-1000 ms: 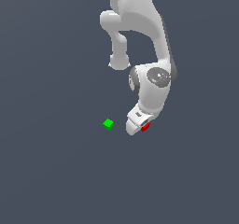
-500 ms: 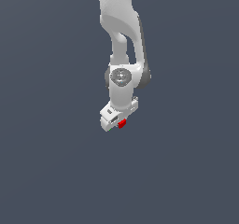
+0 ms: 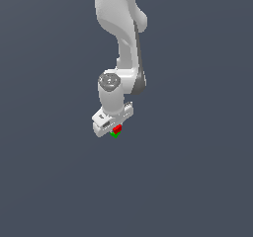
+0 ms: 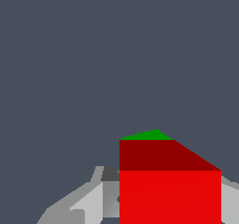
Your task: Stack the red cube on top of the green cube.
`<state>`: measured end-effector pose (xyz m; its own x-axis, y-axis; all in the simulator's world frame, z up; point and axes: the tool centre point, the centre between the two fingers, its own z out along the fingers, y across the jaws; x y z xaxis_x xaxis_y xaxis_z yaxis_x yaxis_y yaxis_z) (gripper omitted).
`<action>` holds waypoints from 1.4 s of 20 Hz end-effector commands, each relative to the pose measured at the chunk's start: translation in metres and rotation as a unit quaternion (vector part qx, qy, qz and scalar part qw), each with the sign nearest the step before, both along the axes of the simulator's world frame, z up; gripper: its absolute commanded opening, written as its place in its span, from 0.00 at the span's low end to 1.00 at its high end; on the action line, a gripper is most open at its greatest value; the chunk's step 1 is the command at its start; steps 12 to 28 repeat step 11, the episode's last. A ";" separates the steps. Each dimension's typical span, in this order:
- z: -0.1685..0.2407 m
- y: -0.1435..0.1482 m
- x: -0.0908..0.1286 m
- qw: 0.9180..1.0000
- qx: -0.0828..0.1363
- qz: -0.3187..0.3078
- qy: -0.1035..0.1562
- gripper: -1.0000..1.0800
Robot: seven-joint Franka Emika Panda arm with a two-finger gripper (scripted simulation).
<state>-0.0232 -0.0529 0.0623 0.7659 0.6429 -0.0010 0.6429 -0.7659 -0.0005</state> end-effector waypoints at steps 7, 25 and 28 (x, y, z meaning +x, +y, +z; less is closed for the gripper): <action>0.000 -0.003 0.000 1.000 0.000 0.001 -0.001 0.96; 0.000 -0.003 0.000 1.000 0.000 0.001 -0.001 0.96; 0.000 -0.003 0.000 1.000 0.000 0.001 -0.001 0.96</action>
